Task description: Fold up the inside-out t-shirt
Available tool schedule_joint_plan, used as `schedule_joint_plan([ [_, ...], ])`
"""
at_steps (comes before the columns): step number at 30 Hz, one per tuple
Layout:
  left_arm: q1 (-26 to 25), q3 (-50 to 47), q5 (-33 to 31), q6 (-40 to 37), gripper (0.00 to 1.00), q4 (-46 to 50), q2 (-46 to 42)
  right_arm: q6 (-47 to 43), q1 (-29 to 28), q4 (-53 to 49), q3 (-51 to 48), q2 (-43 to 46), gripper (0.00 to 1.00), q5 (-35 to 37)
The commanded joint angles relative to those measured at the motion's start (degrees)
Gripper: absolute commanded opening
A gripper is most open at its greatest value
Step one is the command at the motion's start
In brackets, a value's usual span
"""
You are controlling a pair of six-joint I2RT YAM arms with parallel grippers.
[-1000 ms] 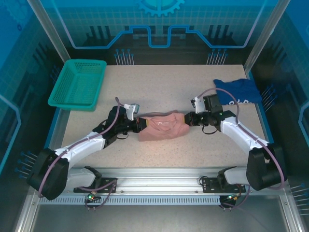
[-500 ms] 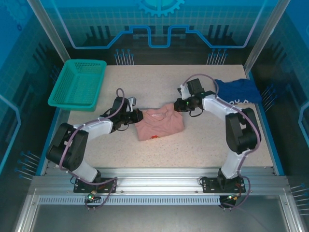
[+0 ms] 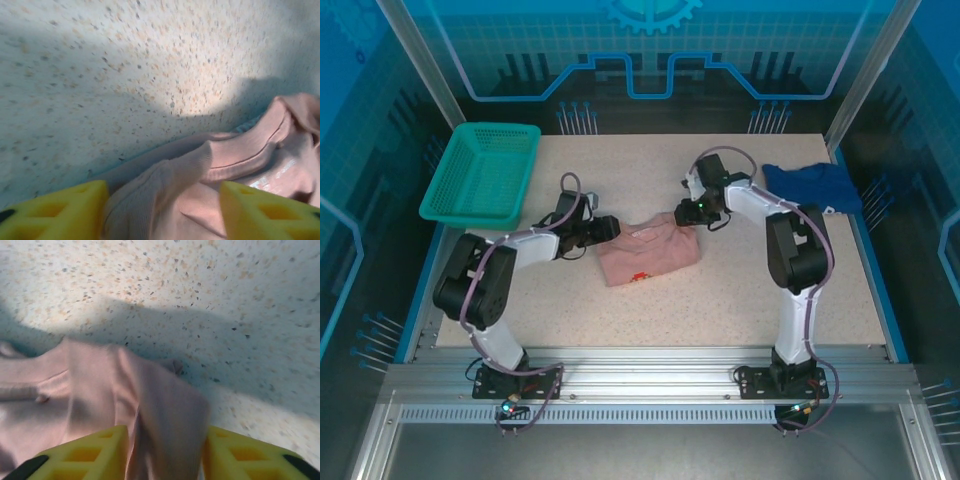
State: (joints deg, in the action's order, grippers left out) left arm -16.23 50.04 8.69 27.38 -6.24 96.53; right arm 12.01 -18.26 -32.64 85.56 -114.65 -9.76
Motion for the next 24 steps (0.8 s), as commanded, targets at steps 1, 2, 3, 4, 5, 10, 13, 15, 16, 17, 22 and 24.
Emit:
schedule_joint_plan([
  [1, 0.47, -2.13, -7.71, 1.01, 0.76, 8.01, -8.58, -1.9, -0.23, -2.51, -2.9, 10.01, 0.47, 3.47],
  [2, 0.41, -2.97, -9.16, 1.59, 0.8, 10.33, -10.82, -1.52, -0.8, -1.94, -5.04, 12.3, 0.5, 3.64],
  [3, 0.25, -4.21, -9.26, 1.89, 0.81, 11.34, -13.04, -0.97, -1.29, -1.3, -6.94, 13.89, 0.52, 3.57],
  [4, -0.07, -5.78, -7.79, 2.19, 0.81, 11.22, -15.44, -0.03, -2.12, -0.27, -9.03, 15.42, 0.53, 2.65],
  [5, -0.78, -7.47, -5.36, 2.69, 0.81, 10.4, -17.63, 1.25, -2.97, 1.27, -10.96, 16.43, 0.54, 0.71],
  [10, -4.99, -10.68, 5.9, 5.71, 0.78, 1.82, -18.61, 6.05, -5.9, 7.7, -13.42, 12.73, 0.49, -6.84],
  [13, -5.08, -8.83, 6.45, 5.98, 0.78, -1.19, -12.23, 6.89, -5.26, 9.4, -12.87, 9.18, 0.46, -6.73],
  [15, -4.81, -7.64, 5.16, 5.12, 0.78, -4.2, -7.39, 7.05, -4.08, 9.89, -12.62, 6.6, 0.45, -7.53],
  [16, -4.4, -6.7, 4.47, 4.6, 0.78, -5.38, -4.62, 7.13, -3.45, 10.18, -12.45, 4.93, 0.45, -8.16],
  [17, -3.66, -5.56, 4.74, 4.6, 0.78, -6.36, -1.64, 7.09, -2.98, 10.13, -12.27, 3.47, 0.44, -8.59],
  [22, -1.09, -3.27, 8.94, 7.03, 0.76, -10.72, 4.59, 5.64, -1.2, 8.08, -10.7, 1.28, 0.44, -10.25],
  [24, -1.09, -3.69, 8.98, 6.5, 0.77, -10.02, 2.01, 4.67, -0.72, 6.48, -10.59, 3.83, 0.45, -10.11],
])
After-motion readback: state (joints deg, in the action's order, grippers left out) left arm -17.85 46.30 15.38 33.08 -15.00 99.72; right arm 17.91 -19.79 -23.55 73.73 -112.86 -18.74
